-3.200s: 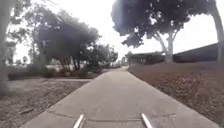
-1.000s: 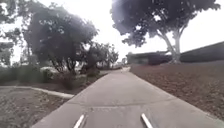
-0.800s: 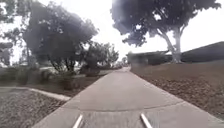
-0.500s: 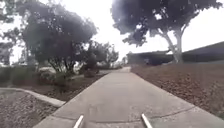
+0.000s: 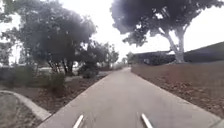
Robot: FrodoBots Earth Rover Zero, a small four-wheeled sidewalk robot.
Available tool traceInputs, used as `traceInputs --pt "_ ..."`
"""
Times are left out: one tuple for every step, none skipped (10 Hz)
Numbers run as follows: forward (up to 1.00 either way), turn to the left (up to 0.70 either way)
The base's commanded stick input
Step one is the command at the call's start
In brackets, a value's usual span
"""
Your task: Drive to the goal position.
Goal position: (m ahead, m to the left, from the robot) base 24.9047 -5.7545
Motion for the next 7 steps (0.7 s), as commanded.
traceInputs --pt "1.00 0.00" --pt "1.00 0.00" --pt "1.00 0.00" --pt "1.00 0.00" --pt "1.00 0.00" --pt "1.00 0.00" --pt "1.00 0.00"
